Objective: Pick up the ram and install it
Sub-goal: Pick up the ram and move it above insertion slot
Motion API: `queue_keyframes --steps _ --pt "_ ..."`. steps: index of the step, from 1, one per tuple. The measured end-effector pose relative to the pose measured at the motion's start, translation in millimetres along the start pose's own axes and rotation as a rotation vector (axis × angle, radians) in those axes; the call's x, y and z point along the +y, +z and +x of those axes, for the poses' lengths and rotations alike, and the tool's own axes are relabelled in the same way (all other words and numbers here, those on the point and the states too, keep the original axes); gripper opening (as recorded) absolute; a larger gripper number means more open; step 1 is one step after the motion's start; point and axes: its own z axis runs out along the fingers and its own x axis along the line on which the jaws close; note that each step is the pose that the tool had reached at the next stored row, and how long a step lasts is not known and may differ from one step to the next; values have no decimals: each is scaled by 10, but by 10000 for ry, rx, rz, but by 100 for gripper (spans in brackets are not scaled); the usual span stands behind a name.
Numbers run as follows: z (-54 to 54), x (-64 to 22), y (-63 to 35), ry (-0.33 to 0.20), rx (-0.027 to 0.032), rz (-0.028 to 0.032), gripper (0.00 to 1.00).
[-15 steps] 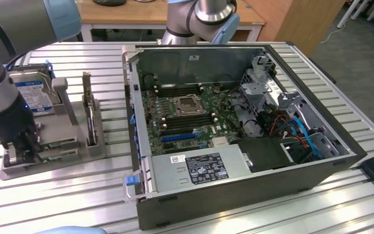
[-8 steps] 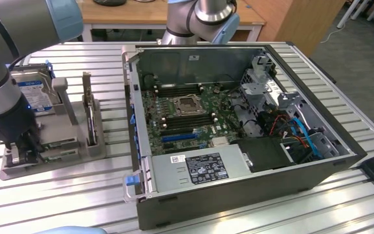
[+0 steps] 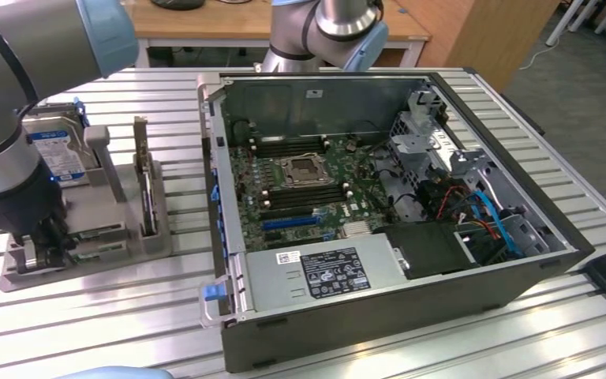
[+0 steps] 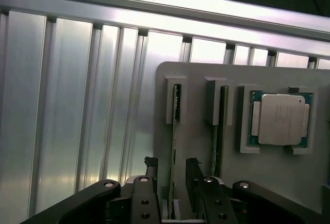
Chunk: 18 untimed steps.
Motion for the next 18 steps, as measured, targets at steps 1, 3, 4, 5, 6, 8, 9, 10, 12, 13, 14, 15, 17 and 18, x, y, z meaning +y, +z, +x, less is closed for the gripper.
queue_keyframes --steps 1,3,4,5,6,8,9,10,12,13,14,15,17,18 --pt "-1 0 11 0 0 0 36" --pt "-4 0 34 1 0 0 36" --pt "-9 0 46 3 1 0 36" --pt "-14 -1 59 2 0 1 36" --pt "-20 -2 68 2 1 -1 36" --pt "-28 -4 80 1 1 -1 36" --pt "-28 -4 80 0 1 -1 36" --pt "-28 -4 80 0 1 -1 36" --pt "-28 -4 81 0 0 -1 36" --pt "-28 -3 80 1 1 -1 36" --pt "-28 -3 81 1 0 -1 36" --pt "-28 -3 81 1 0 0 36" --pt "-28 -3 81 1 1 -1 34" --pt "-28 -4 81 0 0 -1 34"
